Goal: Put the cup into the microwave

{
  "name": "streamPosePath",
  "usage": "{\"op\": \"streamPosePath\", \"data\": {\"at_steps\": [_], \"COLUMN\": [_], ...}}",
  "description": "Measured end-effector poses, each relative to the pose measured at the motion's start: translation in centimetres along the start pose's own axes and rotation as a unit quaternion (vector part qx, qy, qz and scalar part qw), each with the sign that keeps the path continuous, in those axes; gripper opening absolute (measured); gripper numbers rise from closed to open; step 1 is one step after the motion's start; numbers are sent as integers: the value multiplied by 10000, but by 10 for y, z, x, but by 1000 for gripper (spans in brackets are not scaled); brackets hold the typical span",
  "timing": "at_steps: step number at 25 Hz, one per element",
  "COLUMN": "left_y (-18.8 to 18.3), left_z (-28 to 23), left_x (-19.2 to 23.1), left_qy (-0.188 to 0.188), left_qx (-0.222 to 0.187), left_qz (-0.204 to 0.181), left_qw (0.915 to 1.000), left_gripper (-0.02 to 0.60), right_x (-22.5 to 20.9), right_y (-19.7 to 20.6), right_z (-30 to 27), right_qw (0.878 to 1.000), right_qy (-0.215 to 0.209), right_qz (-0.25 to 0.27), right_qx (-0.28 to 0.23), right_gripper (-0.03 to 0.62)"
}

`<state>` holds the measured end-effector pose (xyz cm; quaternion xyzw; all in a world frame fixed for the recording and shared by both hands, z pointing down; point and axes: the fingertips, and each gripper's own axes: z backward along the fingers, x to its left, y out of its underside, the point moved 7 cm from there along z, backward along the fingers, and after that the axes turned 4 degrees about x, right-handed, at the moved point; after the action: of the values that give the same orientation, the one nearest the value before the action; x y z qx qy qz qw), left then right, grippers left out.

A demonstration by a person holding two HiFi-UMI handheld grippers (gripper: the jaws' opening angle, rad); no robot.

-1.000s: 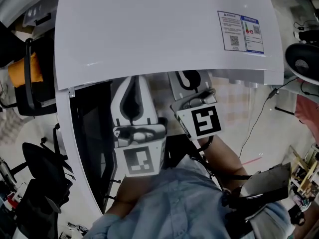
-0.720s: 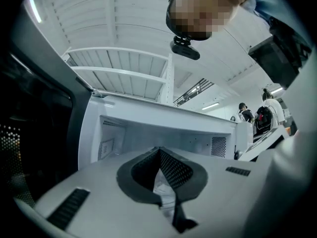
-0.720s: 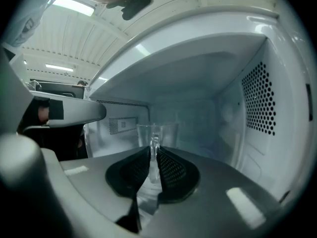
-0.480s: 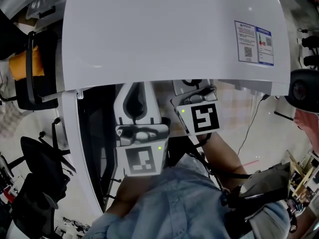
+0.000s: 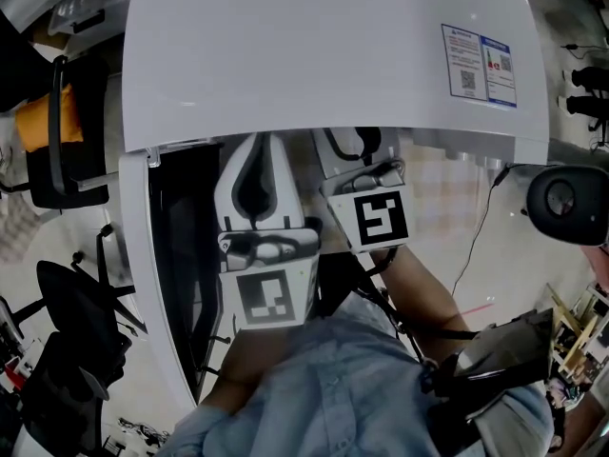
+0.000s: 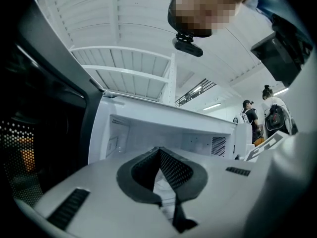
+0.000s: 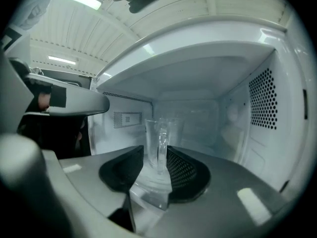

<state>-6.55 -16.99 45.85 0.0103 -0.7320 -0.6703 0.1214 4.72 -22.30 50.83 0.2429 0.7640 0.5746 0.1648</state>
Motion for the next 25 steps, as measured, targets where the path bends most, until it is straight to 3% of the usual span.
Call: {"op": "streamPosePath", "data": {"at_steps": [11,19,25], "left_y": [-25,-87,-143], "left_z": [39,94,130], "left_x": [-34,-68,-82], "left_qy": [124,108,50], "left_qx": [-12,-179,-164], "left_qz": [-175,-175,-229], "left_qw": [9998,9996,9996], "left_gripper": [6,6,6], "right_x": [18,45,54], "right_y": [-9,-70,-124], "right_z": [73,158,210], "right_qw": [9998,9975,9970], "right_qy": [-38,-348,-184], "right_qz": [-169,-566,-571], "right_qx": [96,-228,-484], "right_gripper": [141,96,16]}}
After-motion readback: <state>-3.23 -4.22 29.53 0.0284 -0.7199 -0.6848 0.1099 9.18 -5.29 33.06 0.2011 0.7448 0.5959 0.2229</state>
